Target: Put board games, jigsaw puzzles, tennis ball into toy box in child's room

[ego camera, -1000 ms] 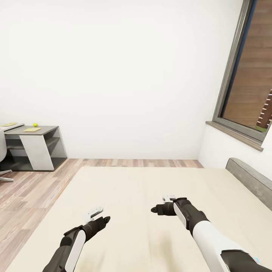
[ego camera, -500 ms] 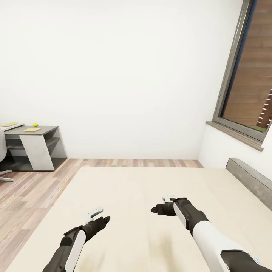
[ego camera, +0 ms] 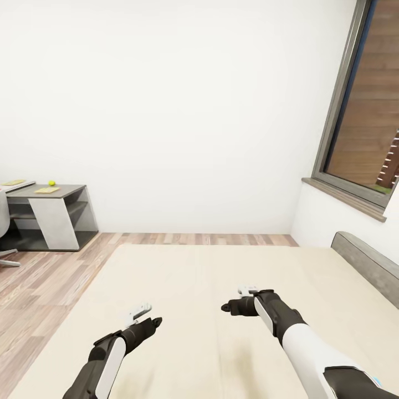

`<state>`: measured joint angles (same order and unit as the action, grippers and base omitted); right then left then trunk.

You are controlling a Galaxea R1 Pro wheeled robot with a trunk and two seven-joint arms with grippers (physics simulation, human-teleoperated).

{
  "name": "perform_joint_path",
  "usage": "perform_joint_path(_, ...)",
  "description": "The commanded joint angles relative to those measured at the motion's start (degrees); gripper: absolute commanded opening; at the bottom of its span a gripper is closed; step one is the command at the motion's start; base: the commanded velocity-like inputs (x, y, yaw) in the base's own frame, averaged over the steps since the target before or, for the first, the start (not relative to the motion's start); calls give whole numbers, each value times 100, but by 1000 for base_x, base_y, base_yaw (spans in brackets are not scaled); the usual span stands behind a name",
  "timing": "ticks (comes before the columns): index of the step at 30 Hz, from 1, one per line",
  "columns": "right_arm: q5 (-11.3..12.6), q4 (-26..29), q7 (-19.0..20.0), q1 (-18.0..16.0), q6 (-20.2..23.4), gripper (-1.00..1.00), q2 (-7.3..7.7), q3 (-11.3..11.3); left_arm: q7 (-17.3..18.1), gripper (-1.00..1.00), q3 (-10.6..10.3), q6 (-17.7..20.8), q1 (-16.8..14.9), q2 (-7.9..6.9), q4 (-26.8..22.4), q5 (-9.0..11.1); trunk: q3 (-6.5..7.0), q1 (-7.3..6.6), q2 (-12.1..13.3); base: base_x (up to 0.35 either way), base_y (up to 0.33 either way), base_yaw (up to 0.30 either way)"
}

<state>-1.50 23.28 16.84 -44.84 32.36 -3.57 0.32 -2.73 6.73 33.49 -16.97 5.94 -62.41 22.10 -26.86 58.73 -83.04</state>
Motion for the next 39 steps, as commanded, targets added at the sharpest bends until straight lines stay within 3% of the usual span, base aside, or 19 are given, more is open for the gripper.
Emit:
perform_joint_path(1,-17,10,20,-4,32,100,2,0,-15,100,12,34,-5,8,-9,62,-7,0,-4,0,0,0)
perform_joint_path(5,-17,10,20,-6,134,100,4,-1,-1,100,17,34,-7,10,-9,64,-7,0,-4,0,0,0)
perform_joint_path(10,-10,111,21,-7,719,100,5,6,18,100,28,58,-8,12,-8,71,-7,0,-4,0,0,0)
perform_joint_path(14,-9,231,18,-3,891,100,8,3,22,100,33,71,-11,12,-1,73,-7,0,-4,0,0,-2)
perform_joint_path(33,-15,369,15,1,1081,100,32,-6,40,100,34,85,-70,18,258,83,-7,0,-4,0,0,-61)
perform_joint_path(39,-2,380,19,1,1085,100,157,-5,43,100,32,83,-70,19,264,83,-7,0,-4,0,0,-14)
